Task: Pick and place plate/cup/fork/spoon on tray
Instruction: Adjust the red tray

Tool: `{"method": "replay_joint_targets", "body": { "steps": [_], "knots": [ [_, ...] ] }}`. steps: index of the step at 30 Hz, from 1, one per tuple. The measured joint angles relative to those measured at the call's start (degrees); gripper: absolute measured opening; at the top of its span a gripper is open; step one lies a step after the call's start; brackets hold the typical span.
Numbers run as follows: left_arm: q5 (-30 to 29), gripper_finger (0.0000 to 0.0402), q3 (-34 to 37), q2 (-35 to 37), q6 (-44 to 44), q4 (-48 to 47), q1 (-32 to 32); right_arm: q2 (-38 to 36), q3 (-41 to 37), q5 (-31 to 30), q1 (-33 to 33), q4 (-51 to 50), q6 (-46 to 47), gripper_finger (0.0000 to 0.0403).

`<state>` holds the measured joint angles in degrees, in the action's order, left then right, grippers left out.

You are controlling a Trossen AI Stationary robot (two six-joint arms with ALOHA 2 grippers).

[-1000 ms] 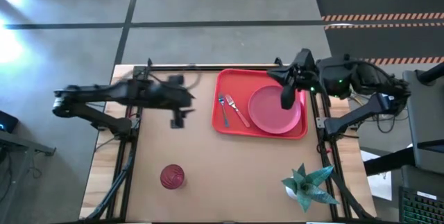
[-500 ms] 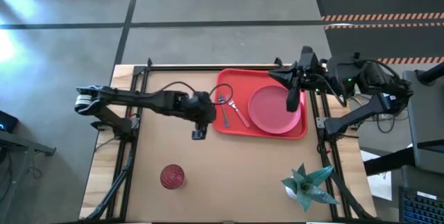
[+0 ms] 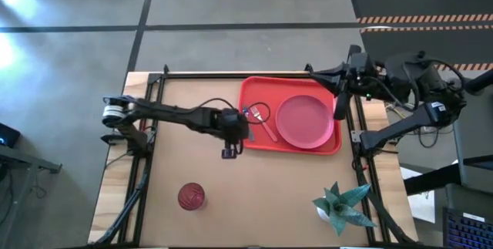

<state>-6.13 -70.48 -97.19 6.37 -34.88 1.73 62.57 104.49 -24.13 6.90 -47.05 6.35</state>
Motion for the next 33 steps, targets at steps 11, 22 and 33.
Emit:
{"method": "replay_joint_targets", "body": {
  "steps": [11,22,33],
  "knots": [
    [2.6,0.0000,-0.4,-10.6,-0.1,3.2,0.3,-0.1,0.0,2.3,0.0,-0.3,-0.4,0.0008],
    [-0.3,0.0000,-2.2,-9.7,2.5,7.9,2.0,0.3,0.0,2.3,0.0,-0.7,-0.9,0.0008],
    [-0.2,0.0000,-1.5,-9.6,5.7,7.9,4.8,0.6,0.0,3.6,0.0,-0.7,0.2,0.0009]
  ]
}}
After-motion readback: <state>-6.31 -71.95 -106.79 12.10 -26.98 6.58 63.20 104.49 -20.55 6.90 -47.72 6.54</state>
